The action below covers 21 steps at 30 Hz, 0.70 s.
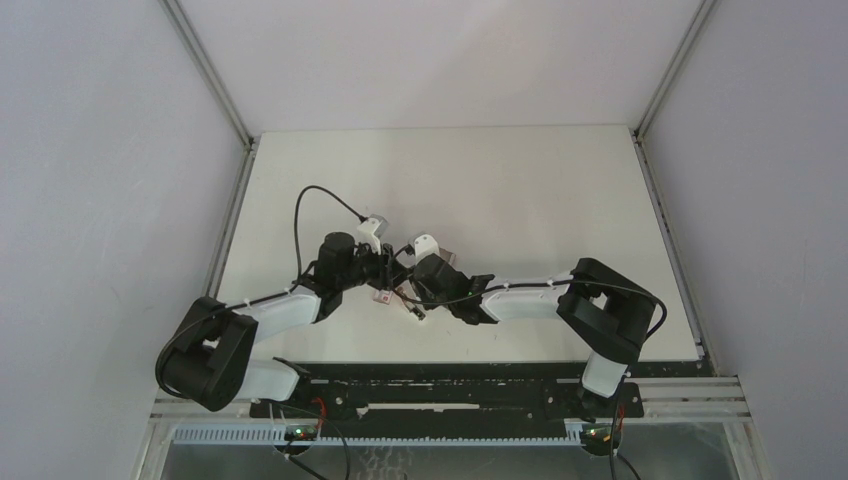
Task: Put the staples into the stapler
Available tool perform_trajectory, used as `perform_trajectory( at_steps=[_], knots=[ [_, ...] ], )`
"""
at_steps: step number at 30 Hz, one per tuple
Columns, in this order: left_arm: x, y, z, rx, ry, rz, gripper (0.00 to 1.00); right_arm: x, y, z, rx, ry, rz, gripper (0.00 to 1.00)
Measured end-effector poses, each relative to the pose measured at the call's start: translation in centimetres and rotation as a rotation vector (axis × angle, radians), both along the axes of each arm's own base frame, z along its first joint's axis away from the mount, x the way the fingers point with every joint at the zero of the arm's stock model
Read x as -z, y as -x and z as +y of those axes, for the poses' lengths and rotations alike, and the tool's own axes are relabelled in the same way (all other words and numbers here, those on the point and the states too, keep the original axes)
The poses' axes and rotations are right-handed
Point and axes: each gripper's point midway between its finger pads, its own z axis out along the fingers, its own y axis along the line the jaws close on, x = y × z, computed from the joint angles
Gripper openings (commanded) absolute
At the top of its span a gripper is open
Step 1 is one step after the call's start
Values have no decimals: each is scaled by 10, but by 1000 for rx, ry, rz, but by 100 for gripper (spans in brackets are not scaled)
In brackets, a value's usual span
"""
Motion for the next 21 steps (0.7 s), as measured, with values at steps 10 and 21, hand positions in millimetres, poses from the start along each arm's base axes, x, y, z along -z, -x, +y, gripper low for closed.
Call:
perform_trajectory(
  at_steps=[10,21],
  knots=[
    [2,1,0,2,-4,5,41,1,0,0,17,-4,7,10],
    [5,2,1,4,-17,9,41,4,3,-4,21,9,20,34]
  ],
)
